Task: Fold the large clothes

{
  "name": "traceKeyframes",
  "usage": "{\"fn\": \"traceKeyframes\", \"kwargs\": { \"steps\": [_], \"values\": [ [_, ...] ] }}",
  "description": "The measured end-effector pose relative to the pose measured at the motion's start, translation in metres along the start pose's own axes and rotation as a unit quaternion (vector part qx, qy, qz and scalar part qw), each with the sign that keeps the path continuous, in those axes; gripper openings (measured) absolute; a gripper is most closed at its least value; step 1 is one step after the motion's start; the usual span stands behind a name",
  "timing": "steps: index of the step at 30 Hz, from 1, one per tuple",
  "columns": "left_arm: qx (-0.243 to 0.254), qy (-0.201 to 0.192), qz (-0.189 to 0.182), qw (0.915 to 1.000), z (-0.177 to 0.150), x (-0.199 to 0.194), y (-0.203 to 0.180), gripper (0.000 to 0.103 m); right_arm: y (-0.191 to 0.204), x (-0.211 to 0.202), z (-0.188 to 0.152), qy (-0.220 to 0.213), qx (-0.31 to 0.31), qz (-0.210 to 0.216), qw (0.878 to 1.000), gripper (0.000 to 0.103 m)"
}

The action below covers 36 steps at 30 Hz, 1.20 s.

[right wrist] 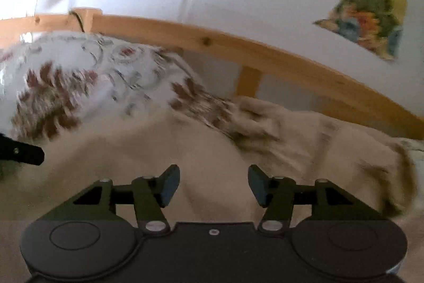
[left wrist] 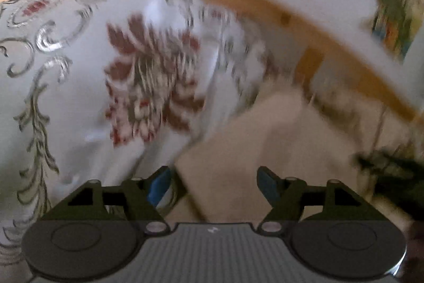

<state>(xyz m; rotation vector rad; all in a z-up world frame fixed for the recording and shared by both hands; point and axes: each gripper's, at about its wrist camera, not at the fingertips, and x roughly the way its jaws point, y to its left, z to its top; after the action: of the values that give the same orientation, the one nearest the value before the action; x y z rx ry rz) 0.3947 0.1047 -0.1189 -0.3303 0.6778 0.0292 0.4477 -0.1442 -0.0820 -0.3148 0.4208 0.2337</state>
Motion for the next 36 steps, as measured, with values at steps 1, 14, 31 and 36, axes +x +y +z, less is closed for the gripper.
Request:
{"fn": "traceKeyframes", "kwargs": {
  "steps": [1,14,31,36],
  "values": [
    [0.014,0.015,0.017,0.9996,-0.002,0.006,-0.004,0.077,-0.012,-0.008,-0.004,0.001,0.005,-0.012,1.000,0.066],
    [-0.005,0.019,0.014,0.9997,-0.005,0.005,-0.014,0.100,-0.257,0.035,0.020,0.008,0.397,-0.157,0.904,0.075],
    [-0.049,-0.031,-0.060,0.9965,0.004,-0.008,-0.020,0.102,-0.165,-0.063,0.023,-0.103,0.106,-0.085,0.985,0.013],
    [-0.078,0.000,-0.142,0.9867,0.003,-0.007,-0.018,0.102,-0.089,-0.148,-0.031,-0.148,-0.077,-0.074,0.983,0.013]
  ]
}}
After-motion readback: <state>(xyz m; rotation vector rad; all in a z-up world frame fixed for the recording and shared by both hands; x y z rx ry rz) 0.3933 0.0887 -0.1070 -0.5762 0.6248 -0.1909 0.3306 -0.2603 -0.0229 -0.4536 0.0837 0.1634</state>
